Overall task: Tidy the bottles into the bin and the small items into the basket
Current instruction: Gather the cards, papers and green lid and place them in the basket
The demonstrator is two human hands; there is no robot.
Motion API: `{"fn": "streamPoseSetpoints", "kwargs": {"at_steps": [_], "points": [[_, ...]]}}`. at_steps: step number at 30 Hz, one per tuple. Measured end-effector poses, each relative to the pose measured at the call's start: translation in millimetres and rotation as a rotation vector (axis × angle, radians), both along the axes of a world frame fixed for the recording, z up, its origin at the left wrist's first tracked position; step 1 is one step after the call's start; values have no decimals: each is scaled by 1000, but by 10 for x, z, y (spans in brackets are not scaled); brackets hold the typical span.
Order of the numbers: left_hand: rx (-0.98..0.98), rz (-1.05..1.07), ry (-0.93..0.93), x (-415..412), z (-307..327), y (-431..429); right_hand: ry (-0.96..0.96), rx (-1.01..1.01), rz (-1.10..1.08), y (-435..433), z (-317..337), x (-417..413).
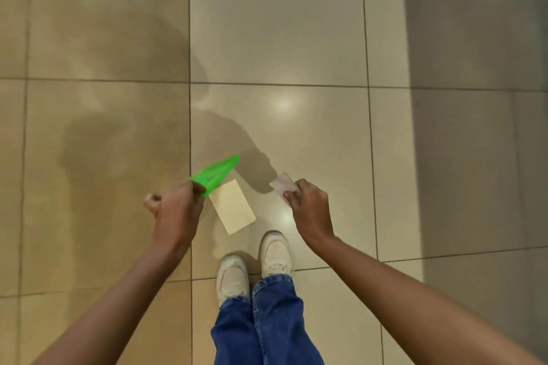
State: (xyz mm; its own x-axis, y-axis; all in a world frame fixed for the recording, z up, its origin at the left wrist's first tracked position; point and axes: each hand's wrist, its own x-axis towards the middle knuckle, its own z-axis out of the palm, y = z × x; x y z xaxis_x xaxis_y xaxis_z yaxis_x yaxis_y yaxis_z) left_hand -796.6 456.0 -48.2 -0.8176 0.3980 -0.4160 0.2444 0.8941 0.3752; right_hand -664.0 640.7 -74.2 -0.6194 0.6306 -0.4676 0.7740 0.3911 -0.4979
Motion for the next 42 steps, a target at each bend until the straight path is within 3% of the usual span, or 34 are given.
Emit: {"fn": "streamPoseSetpoints", "kwargs": {"at_steps": [10,14,22,29,32,42], "points": [[62,131,-185,-191,2035,-118,315,79,-179,-29,2096,-34],[101,71,-145,-172,2885,-150,398,69,-303,-11,2952,72],[412,-75,19,265,4290,-211,649,47,-621,5,4459,776],[601,-314,201,978,4909,-22,700,281,-747,-25,5341,1899],[670,-353,190,1375,5065,126,725,384,-831,-141,5601,2455],[993,-783,181,3361,5681,194,771,699,-1134,-1370,6214,4554]]}}
